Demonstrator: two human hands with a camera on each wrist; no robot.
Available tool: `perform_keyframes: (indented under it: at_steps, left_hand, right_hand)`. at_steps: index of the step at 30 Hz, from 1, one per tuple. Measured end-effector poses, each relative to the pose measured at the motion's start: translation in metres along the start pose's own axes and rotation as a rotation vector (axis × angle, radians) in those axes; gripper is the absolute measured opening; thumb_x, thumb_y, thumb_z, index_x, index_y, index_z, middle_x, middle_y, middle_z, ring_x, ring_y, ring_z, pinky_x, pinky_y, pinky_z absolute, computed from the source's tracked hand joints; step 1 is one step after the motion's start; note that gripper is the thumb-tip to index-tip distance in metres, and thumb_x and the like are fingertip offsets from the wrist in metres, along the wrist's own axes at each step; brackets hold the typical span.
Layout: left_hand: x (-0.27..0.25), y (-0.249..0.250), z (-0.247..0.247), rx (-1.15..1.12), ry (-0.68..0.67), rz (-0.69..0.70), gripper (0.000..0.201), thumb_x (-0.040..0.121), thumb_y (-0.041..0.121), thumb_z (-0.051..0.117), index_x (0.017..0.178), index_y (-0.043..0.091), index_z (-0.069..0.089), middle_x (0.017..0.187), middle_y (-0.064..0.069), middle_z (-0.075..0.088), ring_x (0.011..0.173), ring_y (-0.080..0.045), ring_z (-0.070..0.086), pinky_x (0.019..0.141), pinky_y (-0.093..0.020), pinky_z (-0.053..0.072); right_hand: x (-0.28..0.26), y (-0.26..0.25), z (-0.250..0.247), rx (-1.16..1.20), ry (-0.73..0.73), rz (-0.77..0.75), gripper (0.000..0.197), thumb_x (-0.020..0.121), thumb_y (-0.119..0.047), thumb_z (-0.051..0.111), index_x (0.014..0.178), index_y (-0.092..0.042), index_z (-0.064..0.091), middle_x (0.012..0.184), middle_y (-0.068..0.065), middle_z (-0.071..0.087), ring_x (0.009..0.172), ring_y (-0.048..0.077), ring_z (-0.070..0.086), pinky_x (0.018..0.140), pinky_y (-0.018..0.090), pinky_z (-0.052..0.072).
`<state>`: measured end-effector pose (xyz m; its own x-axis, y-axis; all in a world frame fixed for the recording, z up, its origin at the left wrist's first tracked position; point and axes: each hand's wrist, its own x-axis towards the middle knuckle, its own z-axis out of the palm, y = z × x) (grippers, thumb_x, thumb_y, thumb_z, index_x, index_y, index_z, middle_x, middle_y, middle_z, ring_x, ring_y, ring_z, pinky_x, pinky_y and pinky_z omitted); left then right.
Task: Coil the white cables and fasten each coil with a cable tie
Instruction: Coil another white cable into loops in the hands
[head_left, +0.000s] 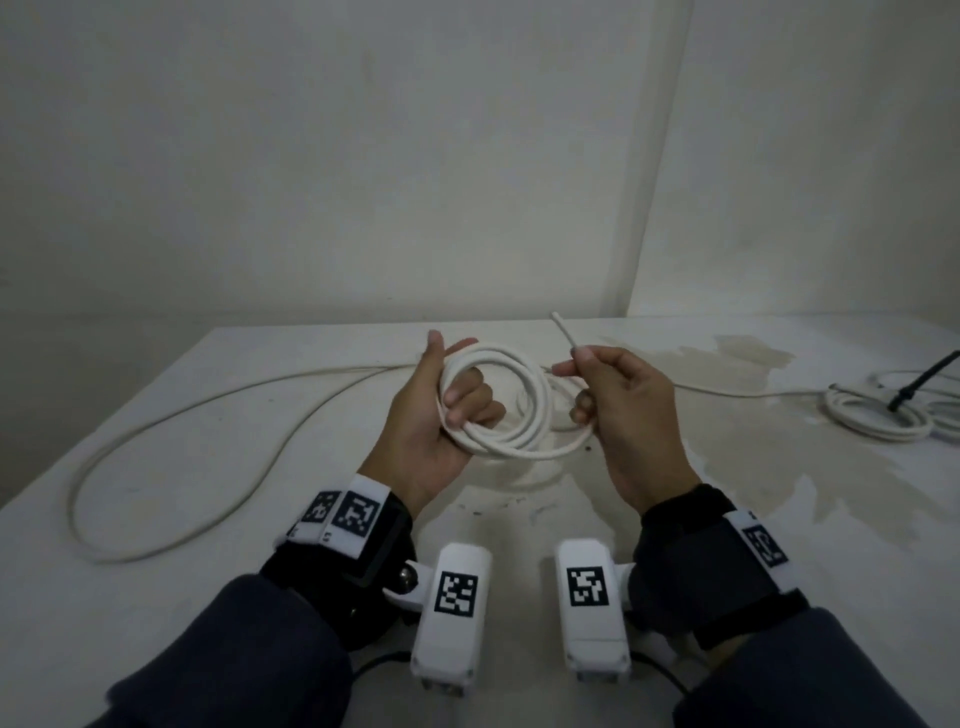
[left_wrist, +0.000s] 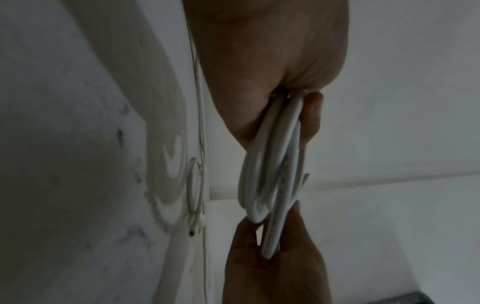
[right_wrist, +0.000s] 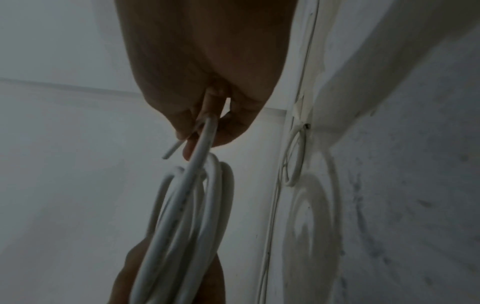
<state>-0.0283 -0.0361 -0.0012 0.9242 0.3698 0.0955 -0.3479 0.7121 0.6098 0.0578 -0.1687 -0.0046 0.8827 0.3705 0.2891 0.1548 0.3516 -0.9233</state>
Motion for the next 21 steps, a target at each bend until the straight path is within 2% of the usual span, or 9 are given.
perform_keyframes:
  at_steps: [2, 4, 6, 9, 13, 15, 17, 19, 21]
  left_hand:
    - [-0.003, -0.005, 0.004, 0.031, -0.033, -0.041, 0.043, 0.101, 0.043, 0.028, 0.075, 0.013, 0.046, 0.037, 0.005, 0.028, 0.026, -0.004, 0.025, 0.043, -0.019, 0.022]
    - [-0.006, -0.008, 0.009, 0.051, -0.07, -0.079, 0.042, 0.101, 0.042, 0.028, 0.081, 0.011, 0.049, 0.036, 0.005, 0.028, 0.025, -0.004, 0.025, 0.041, -0.019, 0.024]
    - [-0.009, -0.011, 0.015, 0.077, -0.089, -0.101, 0.041, 0.101, 0.041, 0.029, 0.085, 0.01, 0.05, 0.035, 0.004, 0.028, 0.024, -0.004, 0.025, 0.04, -0.017, 0.025]
    - [-0.01, -0.012, 0.019, 0.175, -0.025, -0.069, 0.044, 0.101, 0.043, 0.03, 0.091, 0.008, 0.054, 0.036, 0.004, 0.026, 0.025, -0.004, 0.024, 0.038, -0.016, 0.025]
    - [-0.006, -0.008, 0.012, 0.467, 0.061, 0.041, 0.049, 0.101, 0.044, 0.03, 0.094, 0.004, 0.058, 0.04, 0.004, 0.027, 0.029, -0.005, 0.023, 0.04, -0.019, 0.024]
    - [-0.006, -0.005, 0.011, 0.649, 0.1, 0.125, 0.045, 0.102, 0.04, 0.031, 0.083, 0.006, 0.053, 0.041, 0.004, 0.029, 0.031, -0.007, 0.024, 0.04, -0.02, 0.023]
    - [-0.007, -0.002, 0.01, 0.737, 0.118, 0.147, 0.042, 0.103, 0.039, 0.033, 0.075, 0.01, 0.045, 0.042, 0.005, 0.03, 0.033, -0.008, 0.025, 0.039, -0.019, 0.027]
    - [-0.007, 0.0, 0.01, 0.806, 0.101, 0.136, 0.044, 0.103, 0.04, 0.032, 0.078, 0.007, 0.048, 0.042, 0.003, 0.035, 0.034, -0.009, 0.03, 0.04, -0.019, 0.03]
    - [-0.005, -0.002, 0.008, 0.975, 0.14, 0.162, 0.053, 0.102, 0.043, 0.03, 0.079, 0.004, 0.057, 0.047, -0.001, 0.048, 0.038, -0.012, 0.044, 0.043, -0.019, 0.036]
  right_hand:
    - [-0.001, 0.001, -0.001, -0.048, -0.012, -0.047, 0.009, 0.094, -0.013, 0.058, 0.089, -0.009, 0.065, 0.077, -0.003, 0.072, 0.062, 0.008, 0.059, 0.059, 0.019, 0.049]
    - [-0.003, 0.001, 0.002, -0.033, -0.064, -0.038, 0.011, 0.094, -0.014, 0.059, 0.086, -0.011, 0.066, 0.077, -0.002, 0.069, 0.071, 0.01, 0.062, 0.066, 0.023, 0.052]
    - [-0.006, -0.001, 0.008, 0.049, -0.144, 0.053, 0.015, 0.096, -0.016, 0.054, 0.083, -0.014, 0.061, 0.075, 0.001, 0.065, 0.07, 0.015, 0.061, 0.064, 0.028, 0.054]
    - [-0.011, -0.003, 0.013, 0.236, -0.261, 0.162, 0.02, 0.101, -0.02, 0.044, 0.083, -0.019, 0.051, 0.073, 0.004, 0.061, 0.066, 0.018, 0.062, 0.062, 0.033, 0.057]
    - [-0.013, -0.001, 0.017, 0.147, -0.302, 0.14, 0.018, 0.103, -0.023, 0.04, 0.087, -0.02, 0.048, 0.08, 0.01, 0.064, 0.071, 0.023, 0.065, 0.066, 0.038, 0.058]
    - [-0.014, 0.0, 0.019, -0.009, -0.293, 0.072, 0.016, 0.103, -0.025, 0.04, 0.09, -0.022, 0.048, 0.077, 0.01, 0.063, 0.066, 0.019, 0.063, 0.06, 0.033, 0.056]
    - [-0.016, 0.0, 0.021, -0.148, -0.281, -0.003, 0.013, 0.103, -0.026, 0.04, 0.092, -0.023, 0.047, 0.065, 0.004, 0.058, 0.051, 0.014, 0.056, 0.049, 0.026, 0.048]
    - [-0.016, 0.001, 0.021, -0.172, -0.276, -0.026, 0.012, 0.103, -0.026, 0.041, 0.094, -0.023, 0.047, 0.054, -0.001, 0.051, 0.041, 0.013, 0.047, 0.043, 0.024, 0.041]
    - [-0.016, 0.002, 0.02, -0.115, -0.272, 0.001, 0.01, 0.103, -0.023, 0.042, 0.097, -0.021, 0.05, 0.047, -0.005, 0.041, 0.037, 0.011, 0.036, 0.04, 0.023, 0.035]
